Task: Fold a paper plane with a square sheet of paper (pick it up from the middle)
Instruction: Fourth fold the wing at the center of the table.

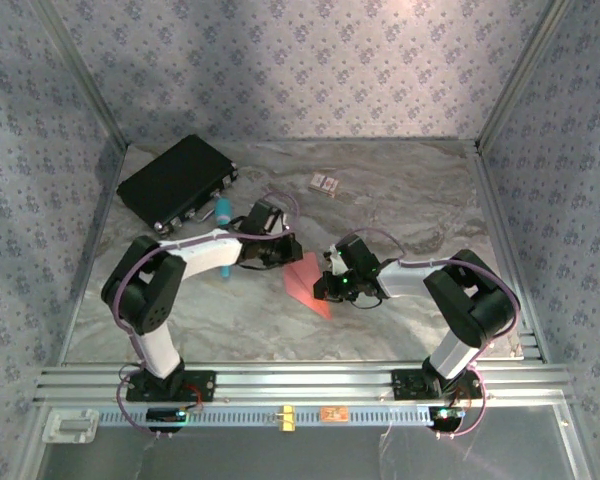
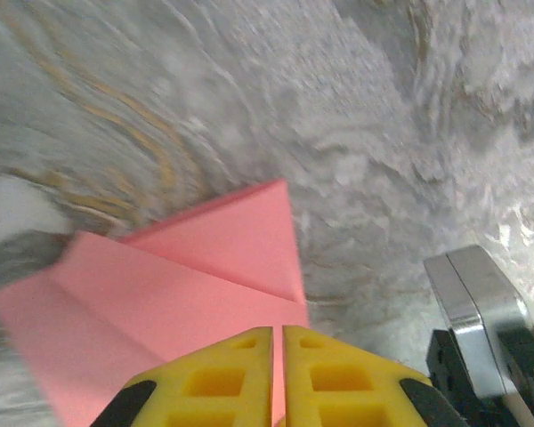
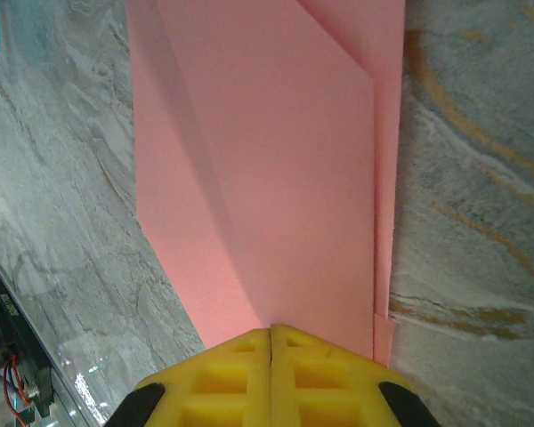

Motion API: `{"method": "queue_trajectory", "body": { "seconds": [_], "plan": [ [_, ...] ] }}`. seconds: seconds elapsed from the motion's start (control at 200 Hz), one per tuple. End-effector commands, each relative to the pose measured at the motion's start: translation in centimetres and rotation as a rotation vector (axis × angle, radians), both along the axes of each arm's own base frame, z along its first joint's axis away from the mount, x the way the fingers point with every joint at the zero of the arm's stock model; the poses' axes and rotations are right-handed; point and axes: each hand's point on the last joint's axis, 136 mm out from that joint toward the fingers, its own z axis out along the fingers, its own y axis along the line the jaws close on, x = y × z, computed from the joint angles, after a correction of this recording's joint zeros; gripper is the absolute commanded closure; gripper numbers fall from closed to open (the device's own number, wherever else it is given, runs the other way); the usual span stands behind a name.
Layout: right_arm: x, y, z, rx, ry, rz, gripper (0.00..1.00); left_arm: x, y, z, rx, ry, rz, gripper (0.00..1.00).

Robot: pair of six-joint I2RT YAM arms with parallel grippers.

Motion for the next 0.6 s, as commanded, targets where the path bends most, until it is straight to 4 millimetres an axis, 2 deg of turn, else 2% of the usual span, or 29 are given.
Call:
{"method": "queue_trajectory", "body": {
  "seconds": [0.0, 0.17, 0.255, 0.48, 0.595],
  "plan": [
    [-3.5, -3.9, -4.1, -0.187, 0.142, -0.012, 1.0, -1.0, -1.0, -2.0, -0.049, 0.073, -0.018, 0.89],
    [-3.0, -3.5, -3.4, -0.175, 0.13, -0.01, 1.0, -1.3, -0.4, -4.7, -0.008, 0.119, -0.012, 0.9],
    [-2.4, -2.9, -2.3, -0.147, 0.104, -0.011, 1.0, -1.6, 0.4, -5.6, 0.018, 0.128, -0.003, 0.9],
    [-0.4, 0.2, 1.1, -0.086, 0.023, 0.026, 1.0, -2.2, 1.7, -6.8, 0.052, 0.139, 0.0, 0.91],
    [0.5, 1.5, 1.7, -0.091, -0.023, 0.067, 1.0, -2.3, 1.8, -7.0, 0.047, 0.139, 0.009, 0.91]
  ]
}}
